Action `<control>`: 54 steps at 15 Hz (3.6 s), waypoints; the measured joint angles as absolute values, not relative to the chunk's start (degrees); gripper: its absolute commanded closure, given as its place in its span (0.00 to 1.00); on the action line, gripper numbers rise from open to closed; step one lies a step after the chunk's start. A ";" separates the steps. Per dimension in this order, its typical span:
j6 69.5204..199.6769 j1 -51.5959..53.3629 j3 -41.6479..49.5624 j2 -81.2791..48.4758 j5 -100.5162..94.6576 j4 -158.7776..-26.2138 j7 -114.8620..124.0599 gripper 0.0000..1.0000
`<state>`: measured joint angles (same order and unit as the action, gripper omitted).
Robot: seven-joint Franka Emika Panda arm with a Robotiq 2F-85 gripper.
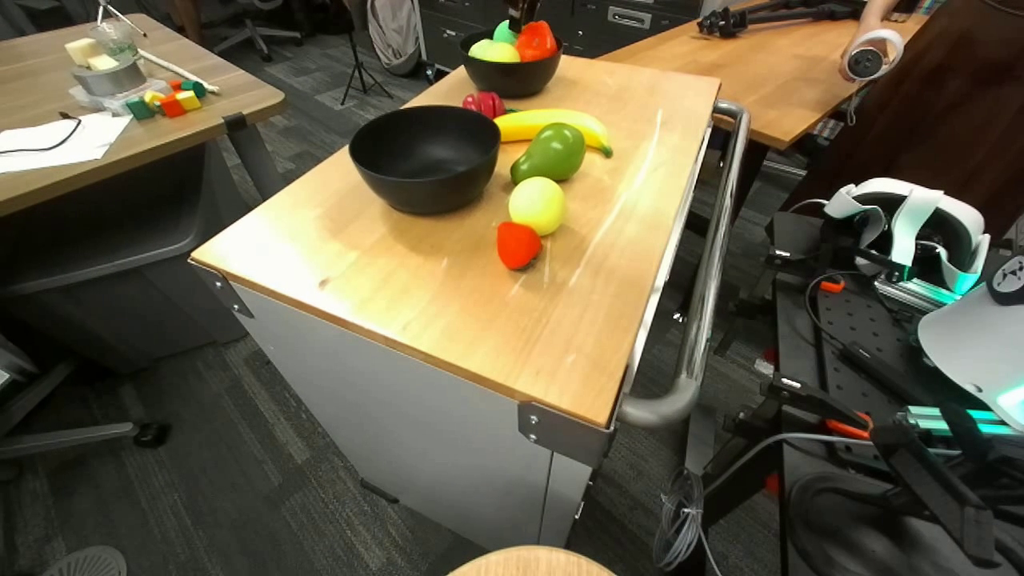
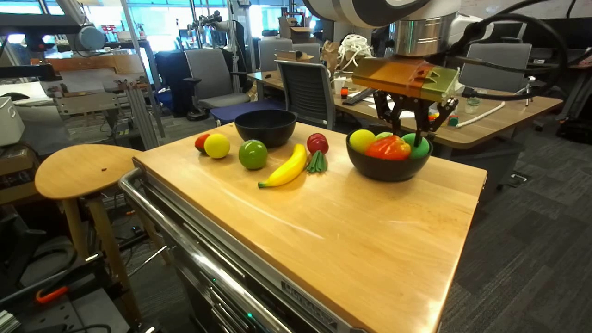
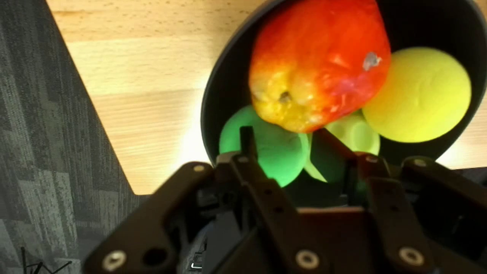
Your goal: Remove the fruits and vegetables from the two black bowls
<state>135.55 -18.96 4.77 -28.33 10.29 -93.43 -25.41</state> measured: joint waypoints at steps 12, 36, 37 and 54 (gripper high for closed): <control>137.53 -19.64 4.84 -30.63 10.29 -92.95 -24.08 1.00; 143.63 -20.47 -3.22 -18.88 31.05 -106.41 -46.21 0.00; 143.68 -20.36 -2.98 -19.11 31.05 -106.63 -46.00 0.00; 145.59 -19.04 0.30 -18.57 19.79 -110.05 -40.11 0.82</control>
